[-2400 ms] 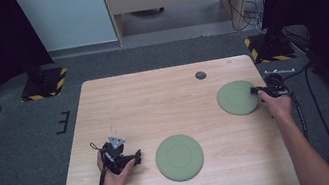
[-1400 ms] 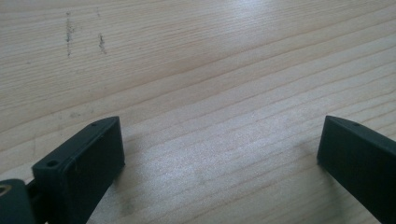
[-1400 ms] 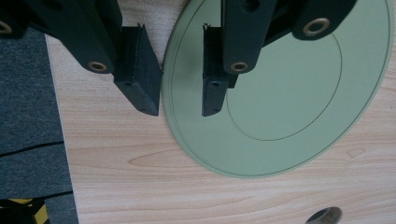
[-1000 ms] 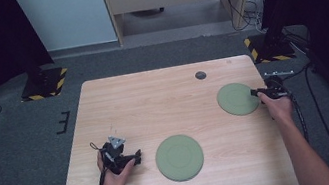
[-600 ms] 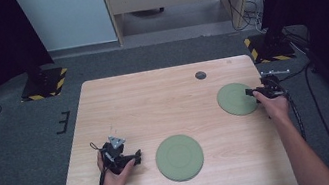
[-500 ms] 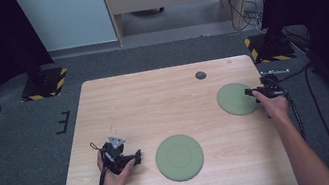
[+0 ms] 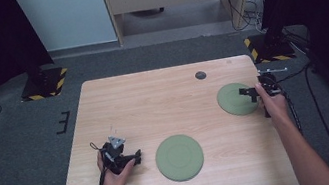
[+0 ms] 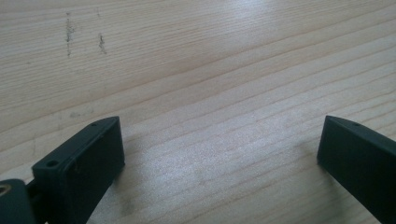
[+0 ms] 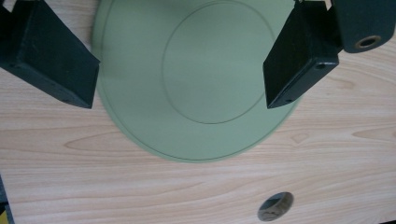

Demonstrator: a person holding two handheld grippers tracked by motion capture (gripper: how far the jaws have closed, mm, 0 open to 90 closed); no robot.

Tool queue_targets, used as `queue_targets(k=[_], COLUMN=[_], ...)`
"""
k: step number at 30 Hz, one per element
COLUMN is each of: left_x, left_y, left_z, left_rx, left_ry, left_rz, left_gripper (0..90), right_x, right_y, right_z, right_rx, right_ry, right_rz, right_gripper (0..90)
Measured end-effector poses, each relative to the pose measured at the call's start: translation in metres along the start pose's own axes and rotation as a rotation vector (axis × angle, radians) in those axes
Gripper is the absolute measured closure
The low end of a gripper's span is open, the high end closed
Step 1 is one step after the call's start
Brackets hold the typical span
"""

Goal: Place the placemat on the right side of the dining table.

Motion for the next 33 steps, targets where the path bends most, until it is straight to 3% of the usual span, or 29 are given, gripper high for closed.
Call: queue_targets(k=[13,20,33], left_x=[0.000,0.000,0.000], left_y=[0.000,0.000,0.000], left_z=[0.000,0.000,0.000], left_rx=[-0.003,-0.004,-0.003], left_ry=[0.000,0.000,0.000], left_rz=[0.002,0.002,0.001], left_gripper=[0.1,0.2,0.4], right_x=[0.023,0.038,0.059], right_y=[0.019,0.024,0.049], right_z=[-0.011,-0.018,-0.021], right_rx=[0.062,0.066,0.120], right_ry=[-0.060,-0.101,-0.156], right_rz=[-0.013,-0.005,-0.024], right_gripper=[9.4,7.7,6.7])
Point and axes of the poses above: each handheld gripper's, and its own axes: x roughly backward along the jaws, z roughly out of its underside, y roughly to its left, the point moved 8 cm from there along -x, roughly forward along the jaws, and after that the axes turned 3 degrees about -y, right-handed, at the moved point
